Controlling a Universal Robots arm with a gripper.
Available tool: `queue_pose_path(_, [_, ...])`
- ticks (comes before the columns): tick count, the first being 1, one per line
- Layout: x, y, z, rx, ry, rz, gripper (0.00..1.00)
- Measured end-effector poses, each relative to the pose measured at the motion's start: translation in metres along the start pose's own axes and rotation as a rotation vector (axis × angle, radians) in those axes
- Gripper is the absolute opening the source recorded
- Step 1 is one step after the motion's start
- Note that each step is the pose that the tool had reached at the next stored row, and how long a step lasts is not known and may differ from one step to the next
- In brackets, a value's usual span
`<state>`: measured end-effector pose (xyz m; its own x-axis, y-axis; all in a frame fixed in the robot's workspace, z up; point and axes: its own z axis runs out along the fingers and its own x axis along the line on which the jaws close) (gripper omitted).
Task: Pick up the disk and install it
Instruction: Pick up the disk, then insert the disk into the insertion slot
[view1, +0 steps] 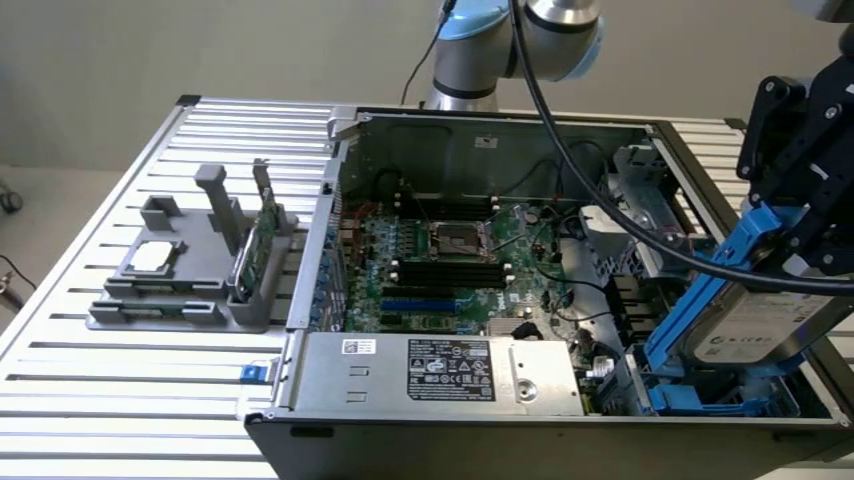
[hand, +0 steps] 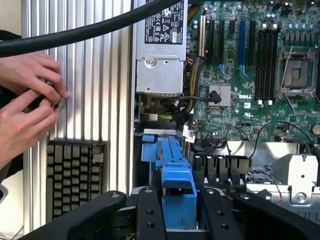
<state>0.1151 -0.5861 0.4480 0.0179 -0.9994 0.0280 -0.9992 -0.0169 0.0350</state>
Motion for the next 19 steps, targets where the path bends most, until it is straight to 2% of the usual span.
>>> queue_pose_path(11, [-0.0001, -0.0007, 0.0009, -0.0009, 0.0, 0.0, 0.33])
queue_pose_path(15, [-0.0011, -0.0008, 0.0029, -0.001, 0.0035, 0.0, 0.33])
queue_pose_path(19, [-0.002, -0.0008, 0.0048, -0.001, 0.0044, 0.0, 0.33])
